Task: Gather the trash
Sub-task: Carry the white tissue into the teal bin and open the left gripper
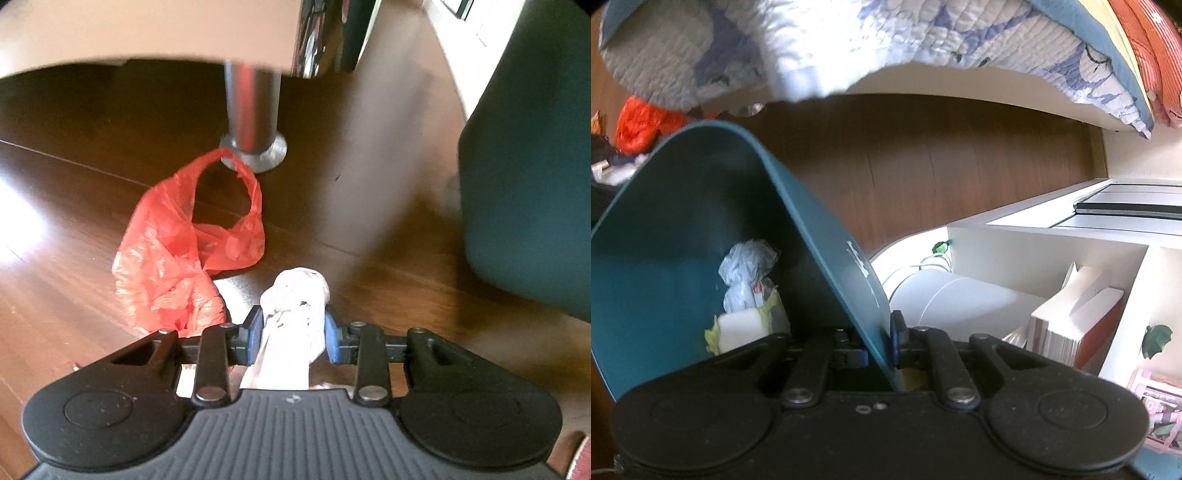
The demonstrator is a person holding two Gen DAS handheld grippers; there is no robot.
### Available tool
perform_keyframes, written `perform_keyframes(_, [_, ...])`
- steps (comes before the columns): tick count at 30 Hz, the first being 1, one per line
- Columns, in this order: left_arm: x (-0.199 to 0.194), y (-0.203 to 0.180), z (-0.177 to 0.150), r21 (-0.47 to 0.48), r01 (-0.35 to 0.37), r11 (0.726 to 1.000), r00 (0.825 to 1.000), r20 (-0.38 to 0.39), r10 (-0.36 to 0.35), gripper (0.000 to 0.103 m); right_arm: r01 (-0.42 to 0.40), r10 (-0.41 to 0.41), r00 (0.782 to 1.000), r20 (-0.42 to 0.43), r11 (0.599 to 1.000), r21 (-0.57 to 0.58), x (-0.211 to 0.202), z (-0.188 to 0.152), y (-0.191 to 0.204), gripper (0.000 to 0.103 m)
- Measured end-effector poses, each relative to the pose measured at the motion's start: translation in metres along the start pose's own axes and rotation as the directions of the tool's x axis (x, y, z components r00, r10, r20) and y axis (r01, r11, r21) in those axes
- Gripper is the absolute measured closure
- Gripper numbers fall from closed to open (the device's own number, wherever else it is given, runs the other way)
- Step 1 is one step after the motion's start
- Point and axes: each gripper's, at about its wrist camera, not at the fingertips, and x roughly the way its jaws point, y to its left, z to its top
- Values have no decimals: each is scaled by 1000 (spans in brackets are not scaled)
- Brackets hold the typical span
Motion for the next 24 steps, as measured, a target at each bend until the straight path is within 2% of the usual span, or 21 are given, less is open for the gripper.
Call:
perform_keyframes(7, [-56, -9, -11, 34, 50, 998, 995, 90, -53, 70, 10, -11, 1000, -21, 998, -64, 11, -16, 18, 96])
perform_keyframes(14, [-99, -29, -11, 93, 66, 994, 987, 137, -79, 70, -20, 17, 999, -35, 997, -77, 19, -30, 21, 96])
perform_keyframes(24, [-153, -59, 6, 190, 110, 976, 961, 230, -153, 70, -31, 29, 999, -29, 997, -69, 22, -39, 20, 96])
